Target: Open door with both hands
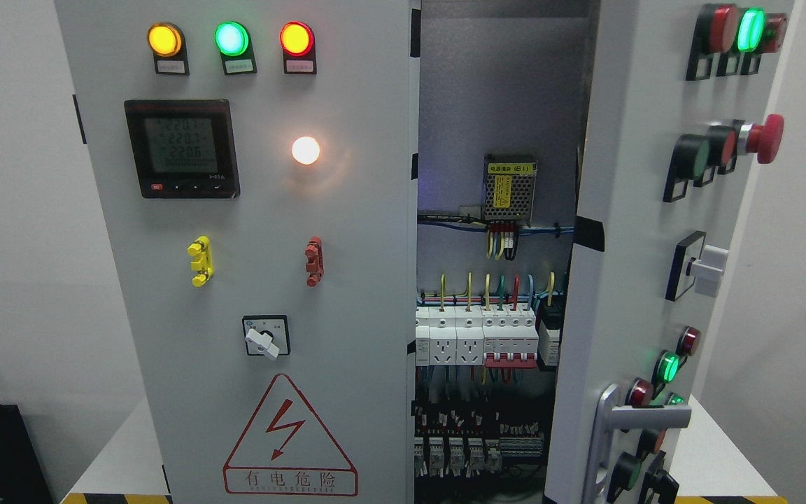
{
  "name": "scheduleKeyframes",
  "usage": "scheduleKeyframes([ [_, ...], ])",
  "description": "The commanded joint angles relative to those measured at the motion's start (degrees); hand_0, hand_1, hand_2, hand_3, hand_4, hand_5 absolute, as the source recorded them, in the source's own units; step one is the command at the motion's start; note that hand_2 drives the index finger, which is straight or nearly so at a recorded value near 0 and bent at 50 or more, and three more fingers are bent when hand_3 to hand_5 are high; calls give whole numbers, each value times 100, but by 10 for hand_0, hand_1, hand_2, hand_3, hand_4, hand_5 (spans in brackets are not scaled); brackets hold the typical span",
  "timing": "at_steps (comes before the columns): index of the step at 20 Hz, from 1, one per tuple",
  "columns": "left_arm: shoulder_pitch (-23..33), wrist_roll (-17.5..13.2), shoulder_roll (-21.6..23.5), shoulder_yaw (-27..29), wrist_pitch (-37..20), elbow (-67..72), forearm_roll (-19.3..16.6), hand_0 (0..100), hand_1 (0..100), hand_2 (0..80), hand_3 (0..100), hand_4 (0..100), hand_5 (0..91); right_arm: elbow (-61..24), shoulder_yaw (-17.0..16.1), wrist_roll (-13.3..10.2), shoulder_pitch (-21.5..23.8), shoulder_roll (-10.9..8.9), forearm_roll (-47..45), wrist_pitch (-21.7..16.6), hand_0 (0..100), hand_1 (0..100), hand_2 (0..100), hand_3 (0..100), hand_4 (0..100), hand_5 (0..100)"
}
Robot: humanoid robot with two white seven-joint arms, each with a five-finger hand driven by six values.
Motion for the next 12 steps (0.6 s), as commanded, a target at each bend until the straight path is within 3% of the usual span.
scheduleKeyframes([
  [1,961,30,748,7,-685,-3770,2,0,0,0,0,0,0,-159,12,-7,41,-107,51,62,386,0,0,0,0,0],
  [3,1129,30,897,16,-1089,-4053,11,0,0,0,0,0,0,-141,12,-208,41,-107,182,62,386,0,0,0,0,0],
  [5,1269,21,1011,7,-1555,-4115,37,0,0,0,0,0,0,-141,-6,-646,50,-99,270,54,386,0,0,0,0,0],
  [7,1454,21,1065,7,-2204,-4185,37,0,0,0,0,0,0,-124,-32,-920,59,-99,271,53,386,0,0,0,0,0],
  [12,1964,21,1179,77,-3716,-4721,46,0,0,0,0,0,0,-123,12,-930,103,-90,279,62,386,0,0,0,0,0],
])
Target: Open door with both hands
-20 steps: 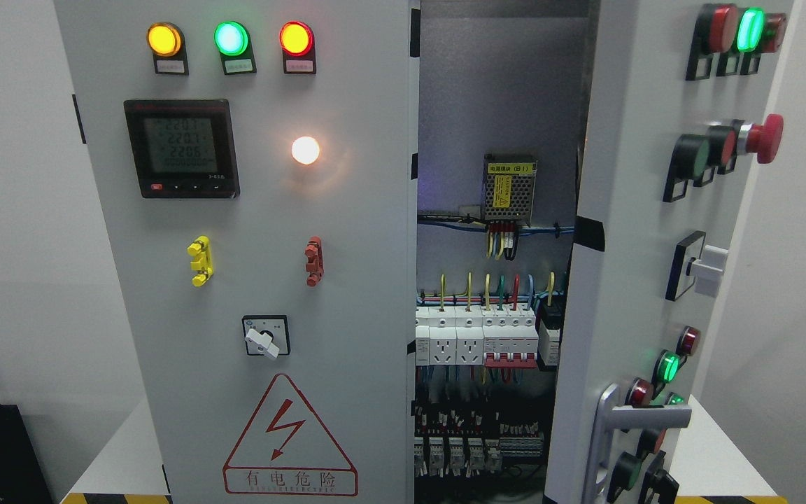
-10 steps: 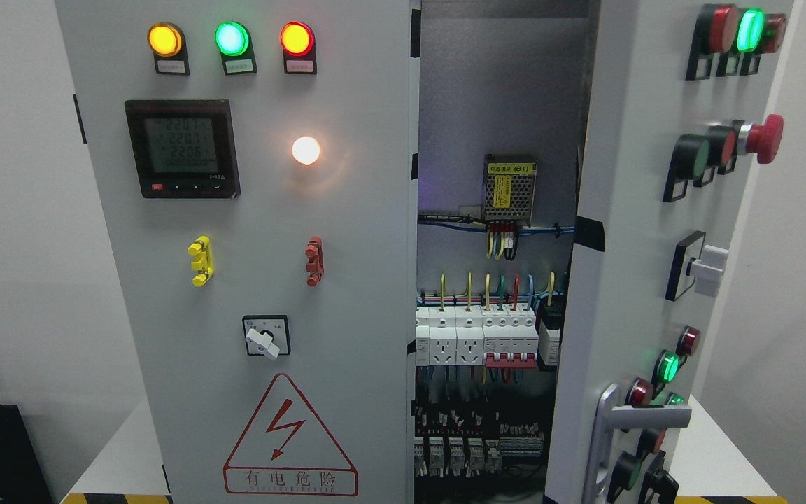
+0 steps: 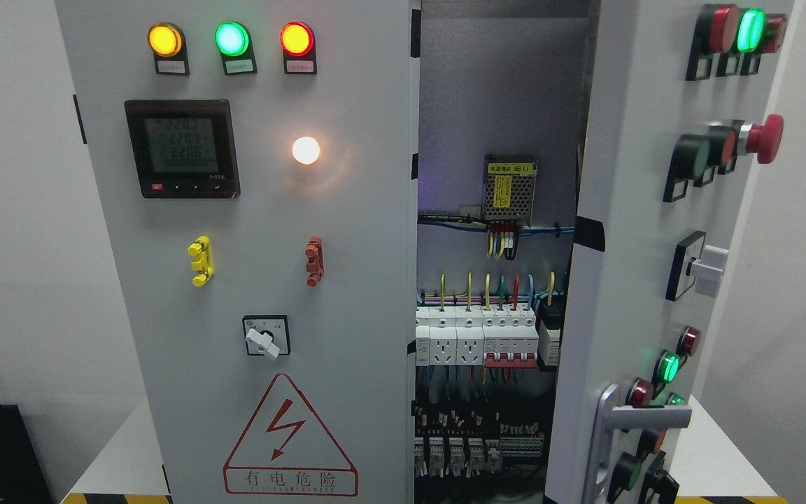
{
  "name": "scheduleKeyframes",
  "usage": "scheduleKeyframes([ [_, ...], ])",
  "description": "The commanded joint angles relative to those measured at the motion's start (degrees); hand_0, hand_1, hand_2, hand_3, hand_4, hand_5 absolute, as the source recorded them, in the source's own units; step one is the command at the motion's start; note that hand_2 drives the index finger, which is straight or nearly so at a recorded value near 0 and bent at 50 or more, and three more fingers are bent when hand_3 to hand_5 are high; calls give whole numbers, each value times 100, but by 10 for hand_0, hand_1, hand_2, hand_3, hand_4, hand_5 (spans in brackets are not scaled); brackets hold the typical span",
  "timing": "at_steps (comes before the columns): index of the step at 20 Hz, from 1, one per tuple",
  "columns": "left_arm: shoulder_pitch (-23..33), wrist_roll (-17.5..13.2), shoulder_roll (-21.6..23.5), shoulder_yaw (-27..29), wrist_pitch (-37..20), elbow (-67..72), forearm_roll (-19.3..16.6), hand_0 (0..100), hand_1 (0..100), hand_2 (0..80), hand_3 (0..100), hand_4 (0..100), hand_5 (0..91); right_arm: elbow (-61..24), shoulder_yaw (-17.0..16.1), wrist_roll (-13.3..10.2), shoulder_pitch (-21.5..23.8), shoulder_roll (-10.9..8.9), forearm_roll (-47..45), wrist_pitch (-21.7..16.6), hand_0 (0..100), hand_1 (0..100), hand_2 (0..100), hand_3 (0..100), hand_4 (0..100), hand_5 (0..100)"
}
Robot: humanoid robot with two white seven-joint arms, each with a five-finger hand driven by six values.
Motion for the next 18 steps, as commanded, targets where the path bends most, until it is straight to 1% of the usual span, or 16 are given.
scheduleKeyframes([
  [1,618,-3,485,128,-1101,-2033,17,0,0,0,0,0,0,-123,13,-69,136,-94,53,12,386,0,0,0,0,0],
  [4,680,-3,494,321,-1682,-2376,131,0,0,0,0,0,0,-106,22,-69,171,-94,149,21,386,0,0,0,0,0],
  [7,653,-3,555,558,-2008,-2658,403,0,0,0,0,0,0,-79,14,-61,223,-94,571,99,386,0,0,0,0,0],
  [10,609,-3,897,743,-2167,-2904,763,0,0,0,0,0,0,-79,5,-34,267,-85,625,100,386,0,0,0,0,0],
  [11,592,-3,1072,831,-2219,-2965,938,0,0,0,0,0,0,-79,5,-34,267,-85,633,100,386,0,0,0,0,0],
  [13,548,-12,1529,980,-2386,-3132,1464,0,0,0,0,0,0,-88,-13,-25,267,-85,625,100,386,0,0,0,0,0],
  [18,522,-30,3057,1534,-2721,-3397,2844,0,0,0,0,0,0,-141,-30,-25,302,-59,616,82,386,0,0,0,0,0],
])
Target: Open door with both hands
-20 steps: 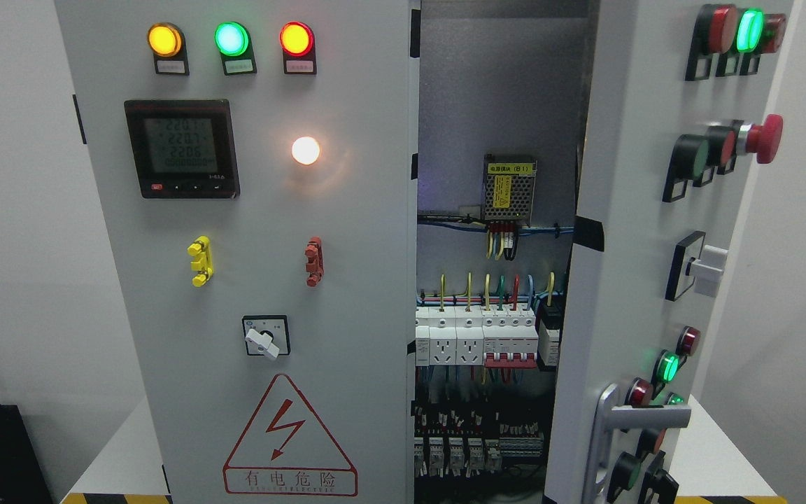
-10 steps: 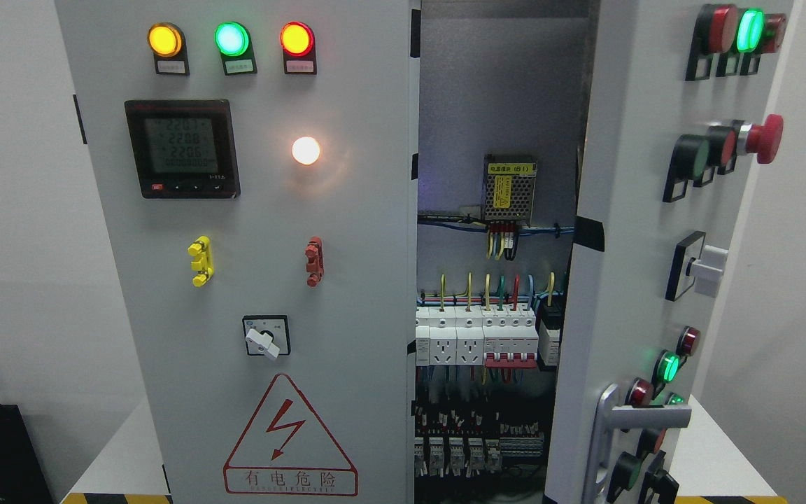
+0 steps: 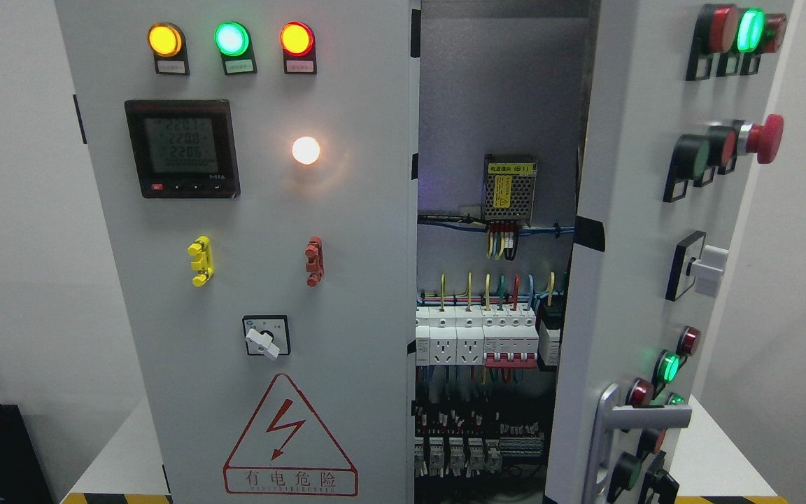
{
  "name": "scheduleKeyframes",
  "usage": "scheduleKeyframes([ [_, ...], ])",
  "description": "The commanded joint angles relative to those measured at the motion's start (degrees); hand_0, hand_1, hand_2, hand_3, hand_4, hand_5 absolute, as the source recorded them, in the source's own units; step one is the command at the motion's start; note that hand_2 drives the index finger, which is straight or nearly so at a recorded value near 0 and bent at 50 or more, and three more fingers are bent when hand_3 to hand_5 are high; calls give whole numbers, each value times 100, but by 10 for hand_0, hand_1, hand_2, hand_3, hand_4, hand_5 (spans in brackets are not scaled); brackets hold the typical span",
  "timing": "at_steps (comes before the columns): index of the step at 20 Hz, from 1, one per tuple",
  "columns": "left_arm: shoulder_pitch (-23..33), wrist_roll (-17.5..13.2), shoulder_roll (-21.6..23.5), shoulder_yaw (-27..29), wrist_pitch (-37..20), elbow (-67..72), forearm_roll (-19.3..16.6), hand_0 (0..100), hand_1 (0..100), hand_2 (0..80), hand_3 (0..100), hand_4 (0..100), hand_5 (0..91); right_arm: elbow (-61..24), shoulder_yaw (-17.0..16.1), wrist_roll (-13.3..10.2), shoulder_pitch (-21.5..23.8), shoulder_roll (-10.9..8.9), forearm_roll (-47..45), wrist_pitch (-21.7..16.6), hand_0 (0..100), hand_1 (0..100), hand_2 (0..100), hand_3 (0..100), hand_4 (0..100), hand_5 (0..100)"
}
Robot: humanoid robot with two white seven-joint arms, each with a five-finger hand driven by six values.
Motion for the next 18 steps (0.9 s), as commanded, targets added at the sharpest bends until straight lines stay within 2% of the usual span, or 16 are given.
scheduleKeyframes([
  [1,-30,-40,2205,912,-2319,-1017,1513,0,0,0,0,0,0,-149,-36,11,75,-61,195,-40,386,0,0,0,0,0],
  [4,-30,-48,3094,1150,-2319,-1096,2314,0,0,0,0,0,0,-184,-45,20,75,-61,178,-58,386,0,0,0,0,0],
  [10,22,-66,4202,1651,-2310,-1096,3475,0,0,0,0,0,0,-175,-45,20,75,-69,177,-67,386,0,0,0,0,0],
  [14,-4,-66,4607,1678,-2301,-1096,3827,0,0,0,0,0,0,-175,-45,20,75,-69,160,-67,386,0,0,0,0,0],
  [18,-56,-66,4924,1704,-2310,-1105,3907,0,0,0,0,0,0,-131,-54,20,67,-69,169,-67,386,0,0,0,0,0],
])
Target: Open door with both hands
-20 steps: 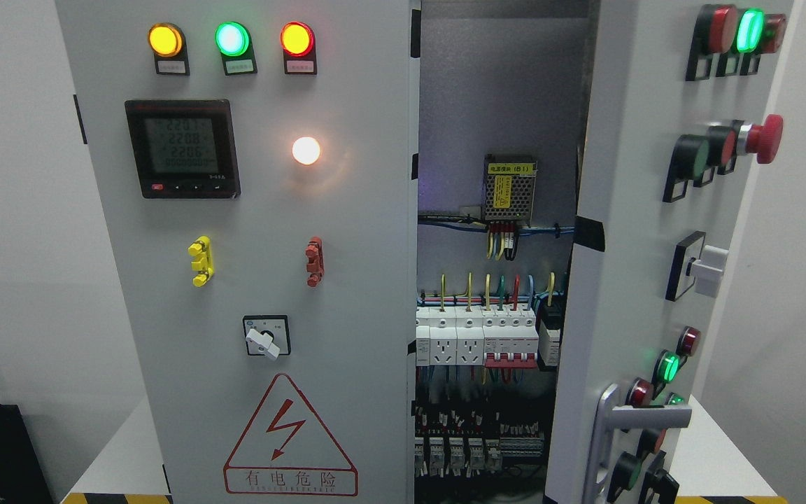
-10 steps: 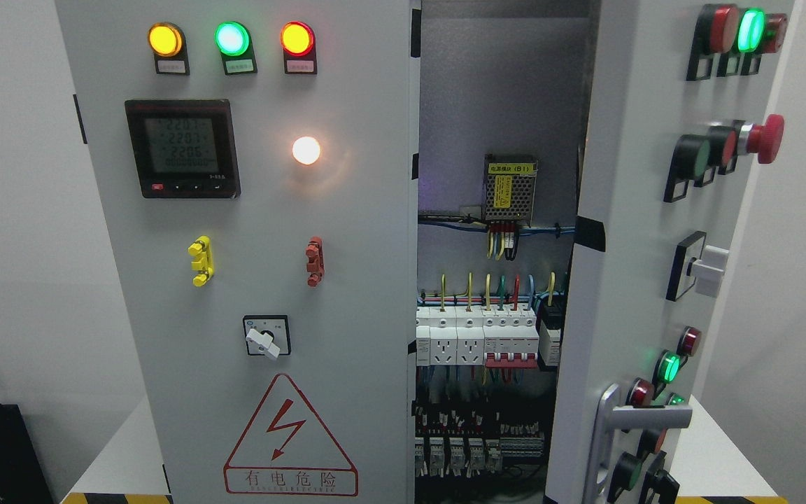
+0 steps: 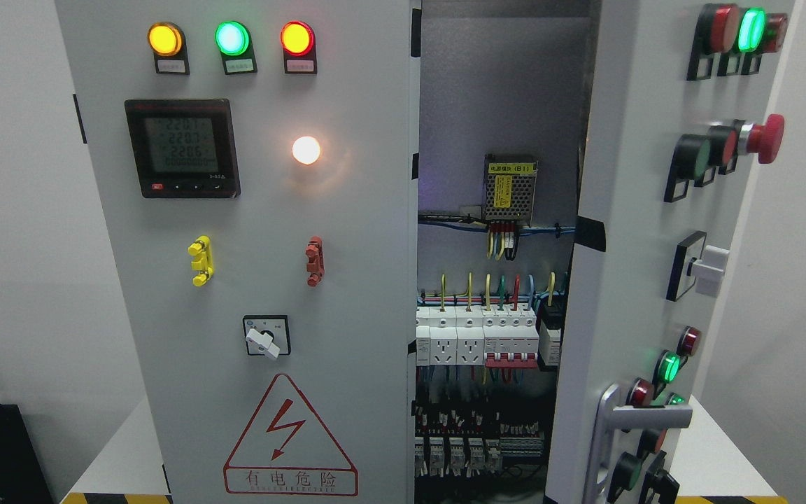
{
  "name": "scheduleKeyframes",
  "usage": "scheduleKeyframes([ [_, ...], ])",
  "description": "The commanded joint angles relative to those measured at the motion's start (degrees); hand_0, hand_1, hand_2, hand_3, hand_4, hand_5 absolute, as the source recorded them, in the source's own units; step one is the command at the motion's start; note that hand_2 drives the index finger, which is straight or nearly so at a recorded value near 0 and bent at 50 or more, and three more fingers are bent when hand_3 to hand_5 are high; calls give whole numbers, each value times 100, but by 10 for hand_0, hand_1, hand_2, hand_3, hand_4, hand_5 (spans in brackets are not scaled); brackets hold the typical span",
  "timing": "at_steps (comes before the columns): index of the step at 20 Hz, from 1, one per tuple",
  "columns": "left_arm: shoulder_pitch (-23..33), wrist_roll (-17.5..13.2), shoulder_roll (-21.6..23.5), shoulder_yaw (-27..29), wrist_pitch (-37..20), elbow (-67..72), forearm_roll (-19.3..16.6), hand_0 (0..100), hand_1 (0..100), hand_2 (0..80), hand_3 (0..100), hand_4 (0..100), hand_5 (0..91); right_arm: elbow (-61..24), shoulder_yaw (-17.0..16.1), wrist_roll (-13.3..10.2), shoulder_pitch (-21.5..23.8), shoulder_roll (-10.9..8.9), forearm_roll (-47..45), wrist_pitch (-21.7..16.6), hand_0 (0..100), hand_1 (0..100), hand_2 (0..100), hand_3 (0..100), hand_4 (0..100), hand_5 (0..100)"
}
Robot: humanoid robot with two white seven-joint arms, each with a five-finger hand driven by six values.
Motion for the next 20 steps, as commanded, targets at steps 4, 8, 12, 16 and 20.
scheduleKeyframes([
  [4,-121,0,1823,452,-2411,-267,443,0,0,0,0,0,0,-114,-17,3,-14,-70,133,5,386,0,0,0,0,0],
  [8,-94,0,2079,417,-2552,-267,645,0,0,0,0,0,0,-62,-17,3,-23,-70,125,5,386,0,0,0,0,0],
  [12,-86,0,2158,408,-2859,-267,646,0,0,0,0,0,0,-70,-122,3,-23,-61,133,5,386,0,0,0,0,0],
  [16,-33,0,2412,373,-3325,-267,654,0,0,0,0,0,0,-70,-167,3,-23,-61,159,5,386,0,0,0,0,0],
  [20,-77,0,2712,381,-3607,-267,646,0,0,0,0,0,0,-62,-228,3,-32,-70,160,5,386,0,0,0,0,0],
])
